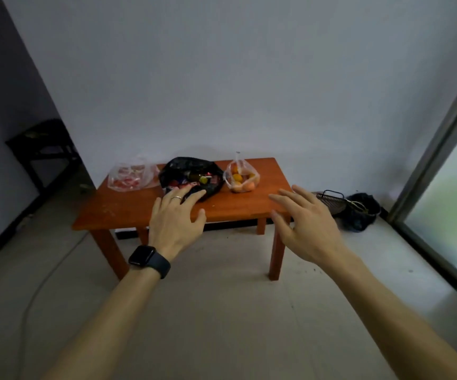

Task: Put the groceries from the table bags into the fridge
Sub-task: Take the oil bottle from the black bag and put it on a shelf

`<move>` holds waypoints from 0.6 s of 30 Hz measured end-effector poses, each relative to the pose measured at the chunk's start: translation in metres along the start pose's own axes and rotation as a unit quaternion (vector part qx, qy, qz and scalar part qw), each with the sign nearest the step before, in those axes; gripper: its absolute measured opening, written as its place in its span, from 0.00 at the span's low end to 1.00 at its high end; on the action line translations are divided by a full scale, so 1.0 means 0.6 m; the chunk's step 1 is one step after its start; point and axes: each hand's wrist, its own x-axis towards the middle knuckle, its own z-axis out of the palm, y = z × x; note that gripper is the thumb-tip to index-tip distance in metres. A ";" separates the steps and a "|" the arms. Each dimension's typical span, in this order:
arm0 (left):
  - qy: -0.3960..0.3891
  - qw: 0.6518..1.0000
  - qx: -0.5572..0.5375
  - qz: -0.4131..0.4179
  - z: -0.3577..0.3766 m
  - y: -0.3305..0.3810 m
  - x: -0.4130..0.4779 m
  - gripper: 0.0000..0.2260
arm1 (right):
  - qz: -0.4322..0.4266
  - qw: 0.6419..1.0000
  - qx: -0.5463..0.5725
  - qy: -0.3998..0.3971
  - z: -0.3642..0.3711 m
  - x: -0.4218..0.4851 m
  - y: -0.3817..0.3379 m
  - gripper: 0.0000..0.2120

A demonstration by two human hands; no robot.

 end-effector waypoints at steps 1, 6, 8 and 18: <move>0.000 1.000 -0.003 -0.009 -0.001 -0.021 0.007 0.22 | -0.006 1.000 0.001 -0.001 0.012 0.015 -0.016 0.24; -0.017 0.999 -0.003 -0.036 0.019 -0.105 0.053 0.22 | -0.012 1.000 0.019 -0.015 0.083 0.091 -0.064 0.21; -0.028 0.999 -0.009 -0.041 0.038 -0.132 0.077 0.22 | -0.012 0.999 0.033 -0.019 0.116 0.119 -0.069 0.21; -0.055 0.997 0.014 -0.047 0.159 -0.256 0.294 0.22 | 0.000 0.994 0.076 -0.073 0.316 0.337 -0.029 0.22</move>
